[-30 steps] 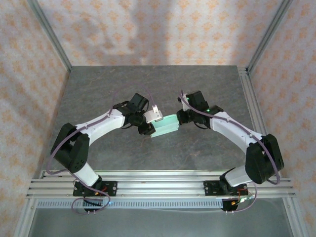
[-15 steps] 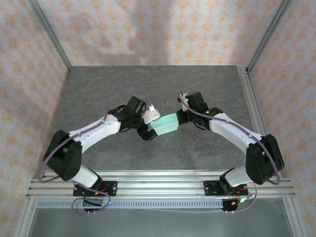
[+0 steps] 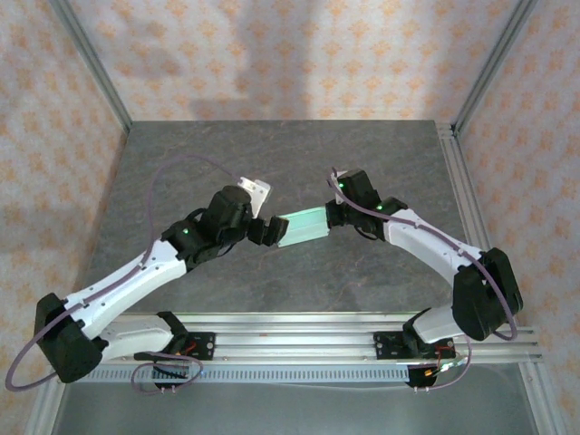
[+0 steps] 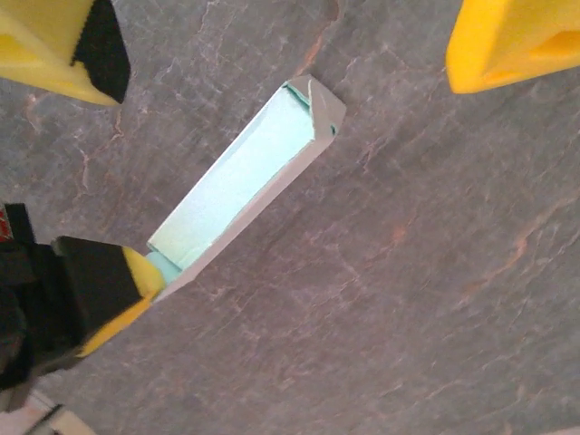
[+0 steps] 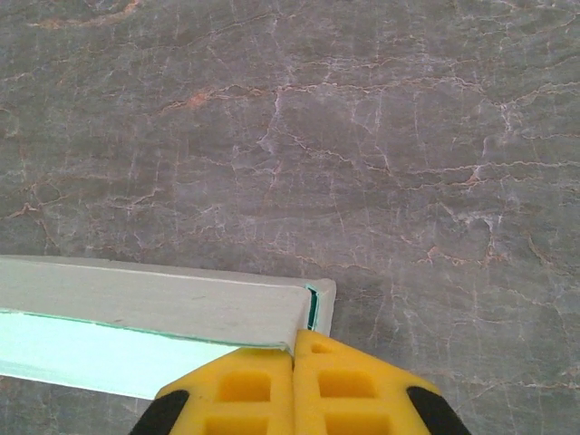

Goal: Fold the paper box

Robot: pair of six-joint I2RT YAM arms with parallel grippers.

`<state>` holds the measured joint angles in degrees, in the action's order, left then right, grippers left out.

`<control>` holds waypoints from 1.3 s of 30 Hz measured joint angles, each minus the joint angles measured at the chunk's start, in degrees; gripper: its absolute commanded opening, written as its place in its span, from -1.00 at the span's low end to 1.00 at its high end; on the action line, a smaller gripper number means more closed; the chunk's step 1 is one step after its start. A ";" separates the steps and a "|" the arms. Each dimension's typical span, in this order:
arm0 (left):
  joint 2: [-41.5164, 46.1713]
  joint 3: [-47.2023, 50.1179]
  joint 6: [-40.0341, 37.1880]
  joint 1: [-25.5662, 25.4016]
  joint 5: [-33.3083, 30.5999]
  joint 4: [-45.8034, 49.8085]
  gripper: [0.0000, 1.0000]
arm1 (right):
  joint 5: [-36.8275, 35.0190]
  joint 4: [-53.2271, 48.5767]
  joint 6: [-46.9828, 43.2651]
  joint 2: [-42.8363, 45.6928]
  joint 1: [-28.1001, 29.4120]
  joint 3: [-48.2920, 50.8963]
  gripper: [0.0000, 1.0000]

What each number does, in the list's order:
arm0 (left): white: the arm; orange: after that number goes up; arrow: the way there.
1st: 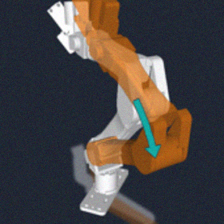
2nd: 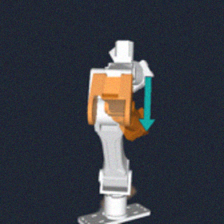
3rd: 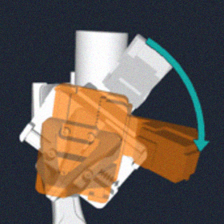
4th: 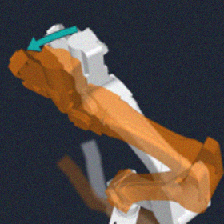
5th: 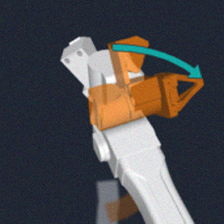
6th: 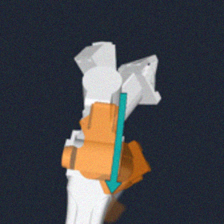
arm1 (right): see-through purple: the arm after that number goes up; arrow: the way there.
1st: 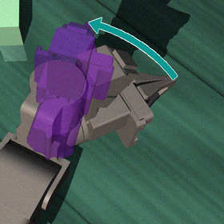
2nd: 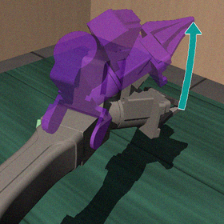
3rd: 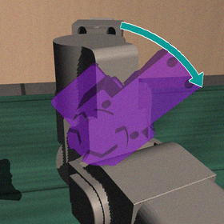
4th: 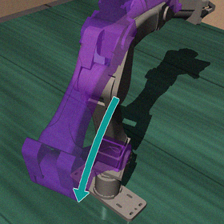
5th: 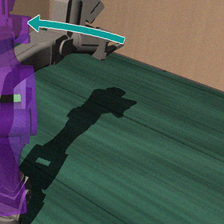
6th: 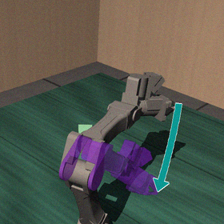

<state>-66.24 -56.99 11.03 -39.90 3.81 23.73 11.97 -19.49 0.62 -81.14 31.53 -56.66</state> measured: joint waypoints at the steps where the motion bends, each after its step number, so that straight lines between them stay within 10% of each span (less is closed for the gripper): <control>1: -1.33 -1.62 1.99 -0.46 -0.96 1.60 0.61 | -0.22 -0.15 0.00 0.11 0.24 0.00 -1.00; 17: -17.75 -17.18 9.81 -3.23 -5.97 21.68 -0.32 | -1.11 -2.10 0.02 0.20 0.85 -0.79 -1.00; 39: -24.28 -18.38 11.23 -0.85 -4.98 22.08 -0.78 | -1.09 -3.80 0.02 -0.55 0.85 -2.19 -1.00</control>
<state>-90.52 -75.37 22.26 -40.75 -1.17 45.80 10.87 -23.29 0.64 -81.69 32.38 -58.85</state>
